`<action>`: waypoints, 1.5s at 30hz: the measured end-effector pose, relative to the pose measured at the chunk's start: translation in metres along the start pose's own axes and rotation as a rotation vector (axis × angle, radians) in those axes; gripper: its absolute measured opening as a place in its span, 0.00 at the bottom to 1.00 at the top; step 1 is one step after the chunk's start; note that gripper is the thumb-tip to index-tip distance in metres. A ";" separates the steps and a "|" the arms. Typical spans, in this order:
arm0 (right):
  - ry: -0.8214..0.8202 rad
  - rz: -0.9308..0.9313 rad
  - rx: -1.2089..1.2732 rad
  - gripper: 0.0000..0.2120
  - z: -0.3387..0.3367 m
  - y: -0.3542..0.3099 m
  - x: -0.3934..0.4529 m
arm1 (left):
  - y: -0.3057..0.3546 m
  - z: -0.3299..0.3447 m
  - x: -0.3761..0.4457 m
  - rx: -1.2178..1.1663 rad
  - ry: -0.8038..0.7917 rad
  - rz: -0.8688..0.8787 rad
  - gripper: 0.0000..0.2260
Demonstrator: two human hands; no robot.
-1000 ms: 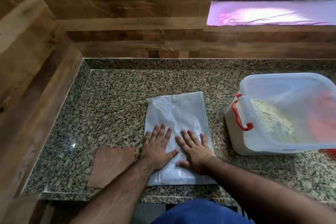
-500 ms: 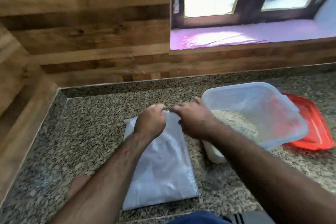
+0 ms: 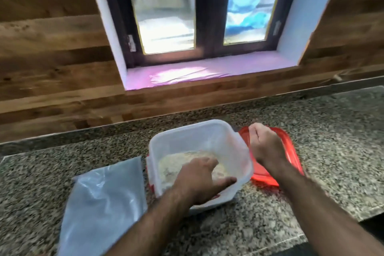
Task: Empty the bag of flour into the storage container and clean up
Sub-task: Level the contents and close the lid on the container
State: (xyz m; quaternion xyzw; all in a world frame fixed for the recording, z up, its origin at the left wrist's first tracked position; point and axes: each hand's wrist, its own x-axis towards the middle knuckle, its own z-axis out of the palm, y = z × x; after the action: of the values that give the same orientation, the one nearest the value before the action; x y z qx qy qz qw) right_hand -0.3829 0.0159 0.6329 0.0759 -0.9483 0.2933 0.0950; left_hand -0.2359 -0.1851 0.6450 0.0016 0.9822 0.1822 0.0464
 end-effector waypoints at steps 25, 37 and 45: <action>0.430 -0.313 0.534 0.06 -0.030 0.036 0.040 | 0.000 0.001 -0.004 -0.263 0.073 -0.127 0.41; -0.059 0.047 0.909 0.17 -0.073 -0.067 0.057 | -0.028 -0.080 -0.007 -1.085 0.979 -0.314 0.47; -0.480 0.067 0.413 0.38 0.001 -0.061 0.048 | -0.057 -0.039 -0.028 -1.056 0.737 -0.727 0.33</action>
State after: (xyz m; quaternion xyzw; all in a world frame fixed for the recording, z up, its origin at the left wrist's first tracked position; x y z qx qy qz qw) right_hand -0.4179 -0.0382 0.6760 0.1294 -0.8660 0.4562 -0.1586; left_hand -0.2106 -0.2523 0.6632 -0.4079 0.6541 0.5923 -0.2346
